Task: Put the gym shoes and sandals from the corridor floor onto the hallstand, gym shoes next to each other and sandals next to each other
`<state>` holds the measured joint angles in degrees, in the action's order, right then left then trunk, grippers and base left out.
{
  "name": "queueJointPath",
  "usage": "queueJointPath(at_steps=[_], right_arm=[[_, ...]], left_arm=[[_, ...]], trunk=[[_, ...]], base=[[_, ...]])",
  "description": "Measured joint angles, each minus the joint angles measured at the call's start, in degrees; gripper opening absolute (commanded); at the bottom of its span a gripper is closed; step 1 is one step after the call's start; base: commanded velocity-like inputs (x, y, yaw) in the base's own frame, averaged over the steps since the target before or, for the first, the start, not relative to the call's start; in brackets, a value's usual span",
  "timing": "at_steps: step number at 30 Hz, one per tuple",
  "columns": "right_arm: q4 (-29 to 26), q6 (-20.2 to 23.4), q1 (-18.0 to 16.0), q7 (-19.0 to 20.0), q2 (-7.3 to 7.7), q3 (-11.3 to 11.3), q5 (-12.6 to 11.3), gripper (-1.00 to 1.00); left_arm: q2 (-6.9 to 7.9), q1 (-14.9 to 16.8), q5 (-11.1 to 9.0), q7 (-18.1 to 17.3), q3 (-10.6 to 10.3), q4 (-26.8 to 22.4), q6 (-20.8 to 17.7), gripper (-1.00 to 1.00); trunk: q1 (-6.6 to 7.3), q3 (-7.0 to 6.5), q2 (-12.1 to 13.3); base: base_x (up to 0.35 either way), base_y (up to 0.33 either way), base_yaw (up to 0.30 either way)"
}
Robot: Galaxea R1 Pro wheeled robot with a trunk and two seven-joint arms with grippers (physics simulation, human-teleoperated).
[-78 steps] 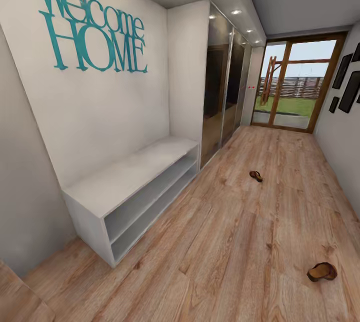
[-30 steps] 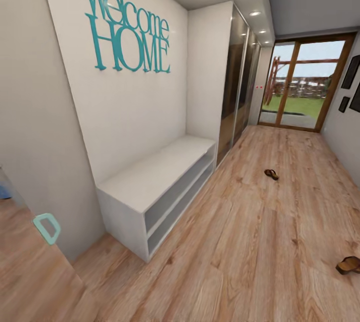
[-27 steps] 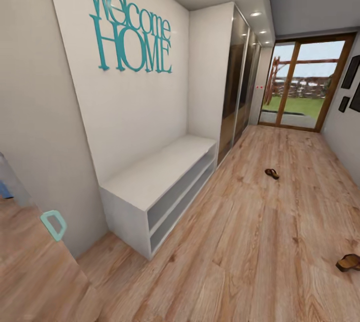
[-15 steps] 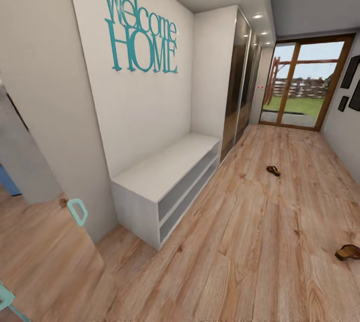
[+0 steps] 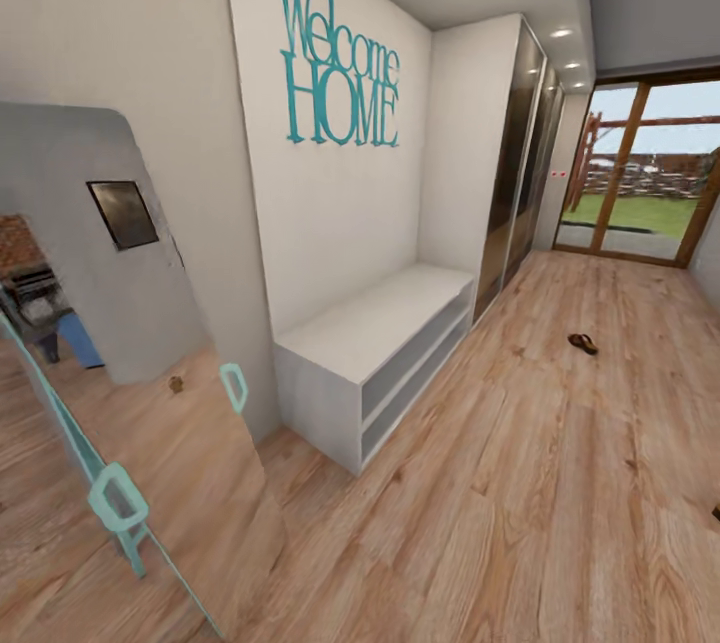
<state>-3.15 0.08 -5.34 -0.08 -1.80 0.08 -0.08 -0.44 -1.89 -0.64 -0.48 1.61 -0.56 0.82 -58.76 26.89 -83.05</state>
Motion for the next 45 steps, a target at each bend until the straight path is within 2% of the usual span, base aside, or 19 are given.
queueJointPath(at_steps=[24,34,45], right_arm=[[0.0,0.0,0.0,0.0,0.37,0.0,0.1,1.00],[-0.1,0.0,0.0,0.0,0.45,0.0,0.1,1.00],[-0.1,0.0,0.0,0.0,0.48,0.0,0.1,1.00]], left_arm=[[0.22,0.0,0.0,0.1,0.0,0.0,-0.1,1.00],[0.40,0.1,-0.1,0.0,0.0,0.0,-0.1,1.00],[0.17,0.2,0.0,0.1,-0.1,-0.1,0.1,1.00]], trunk=[[0.01,0.54,0.0],[0.03,1.21,0.0],[0.03,1.99,0.0]], base=[[-0.261,0.221,0.268],[-0.058,0.290,0.199],[-0.002,0.030,0.181]])
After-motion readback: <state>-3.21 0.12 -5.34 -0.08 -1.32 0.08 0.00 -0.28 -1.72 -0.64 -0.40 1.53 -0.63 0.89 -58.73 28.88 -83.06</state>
